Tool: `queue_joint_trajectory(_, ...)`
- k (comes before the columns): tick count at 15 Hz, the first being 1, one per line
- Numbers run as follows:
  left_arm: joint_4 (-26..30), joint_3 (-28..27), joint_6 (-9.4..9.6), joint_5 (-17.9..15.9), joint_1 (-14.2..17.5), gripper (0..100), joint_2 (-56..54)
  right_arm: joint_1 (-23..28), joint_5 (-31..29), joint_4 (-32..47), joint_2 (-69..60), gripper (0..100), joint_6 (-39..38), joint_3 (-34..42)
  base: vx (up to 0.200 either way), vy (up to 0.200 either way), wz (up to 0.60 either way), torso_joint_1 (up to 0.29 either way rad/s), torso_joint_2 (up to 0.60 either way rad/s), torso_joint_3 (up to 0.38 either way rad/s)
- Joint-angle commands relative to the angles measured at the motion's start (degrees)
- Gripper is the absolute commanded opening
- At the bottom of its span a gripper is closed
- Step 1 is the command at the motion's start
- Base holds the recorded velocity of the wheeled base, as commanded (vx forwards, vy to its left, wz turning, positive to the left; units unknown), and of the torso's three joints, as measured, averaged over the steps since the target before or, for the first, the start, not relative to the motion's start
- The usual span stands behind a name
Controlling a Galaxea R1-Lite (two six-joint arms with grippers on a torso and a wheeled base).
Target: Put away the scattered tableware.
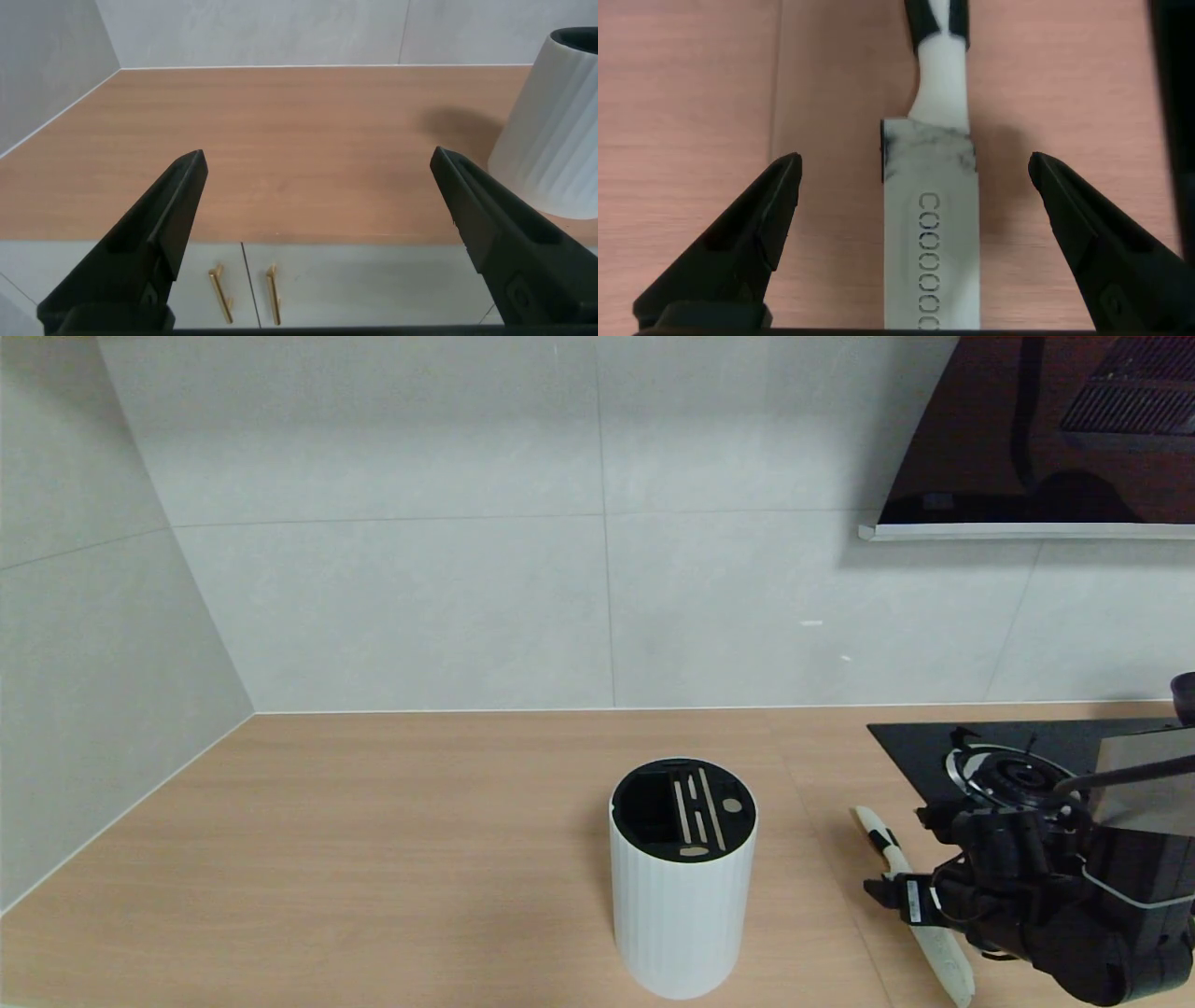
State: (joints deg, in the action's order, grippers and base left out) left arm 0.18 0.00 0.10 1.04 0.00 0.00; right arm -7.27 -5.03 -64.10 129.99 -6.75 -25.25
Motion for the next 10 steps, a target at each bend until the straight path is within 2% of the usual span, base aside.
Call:
queue_joint_trajectory(1, -0.01, 0.00, -0.01, 0.02, 0.00, 100, 0.00, 0.23, -0.24, -1.56, 2.46, 100, 0.07, -0.24, 0.000, 0.000, 0.00, 0.000, 0.00, 0.000)
queue_joint_trajectory(10, -0.01, 0.00, -0.01, 0.02, 0.00, 100, 0.00, 0.41, -2.96, -3.58, 3.78, 100, 0.34, -0.33, 0.000, 0.000, 0.00, 0.000, 0.00, 0.000)
